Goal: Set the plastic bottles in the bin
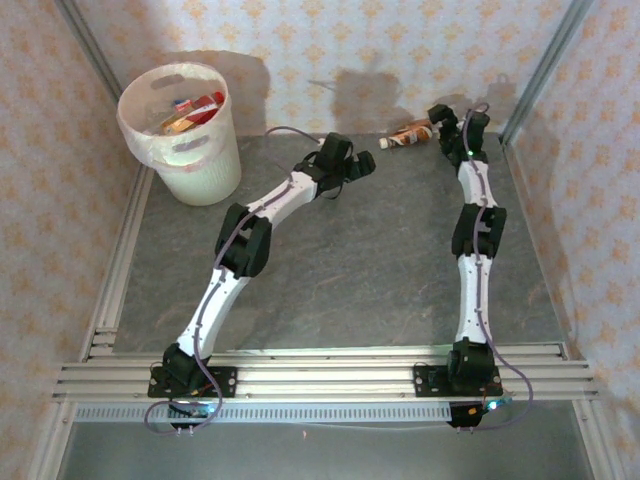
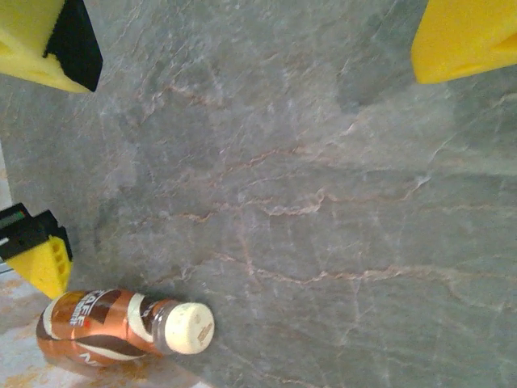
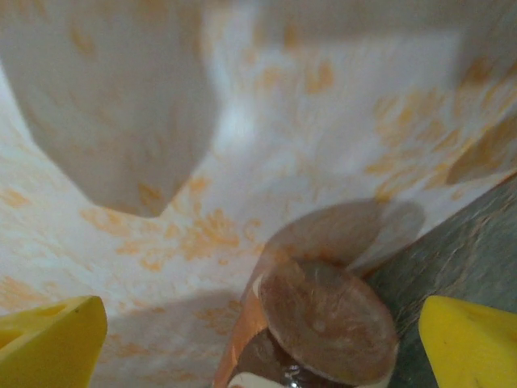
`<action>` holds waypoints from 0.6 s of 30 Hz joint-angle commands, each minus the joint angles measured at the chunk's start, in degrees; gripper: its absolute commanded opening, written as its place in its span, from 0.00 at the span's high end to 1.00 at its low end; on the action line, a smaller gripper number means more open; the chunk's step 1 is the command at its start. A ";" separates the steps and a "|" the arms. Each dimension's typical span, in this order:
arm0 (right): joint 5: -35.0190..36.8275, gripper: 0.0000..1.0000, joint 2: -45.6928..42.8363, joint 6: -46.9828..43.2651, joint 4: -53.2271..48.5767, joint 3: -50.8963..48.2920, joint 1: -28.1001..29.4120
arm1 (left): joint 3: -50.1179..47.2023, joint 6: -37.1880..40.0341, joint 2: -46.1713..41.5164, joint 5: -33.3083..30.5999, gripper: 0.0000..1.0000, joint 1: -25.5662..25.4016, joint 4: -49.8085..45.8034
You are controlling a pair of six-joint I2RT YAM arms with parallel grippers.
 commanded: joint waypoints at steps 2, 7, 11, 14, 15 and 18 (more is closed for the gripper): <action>-0.73 0.01 1.23 -4.35 1.44 2.51 4.24 | -1.05 -0.19 -4.18 0.32 0.00 2.05 2.91; -2.24 0.01 1.24 -3.08 1.11 2.72 5.44 | 12.41 -3.07 6.04 0.52 0.00 3.75 2.97; -5.37 0.01 0.17 -3.93 -0.93 2.76 6.17 | 25.27 -6.16 15.65 -2.19 0.00 4.78 3.84; -7.89 0.01 -0.32 -6.14 -3.11 2.76 7.10 | 25.98 -10.68 18.60 -3.55 0.00 5.93 8.62; -8.93 0.01 -0.55 -6.66 -3.75 2.74 7.47 | 26.02 -11.06 18.84 -3.96 0.01 6.17 9.06; -11.94 0.01 -1.32 -7.59 -5.11 2.64 8.21 | 25.86 -8.72 17.76 -4.44 0.00 6.89 7.35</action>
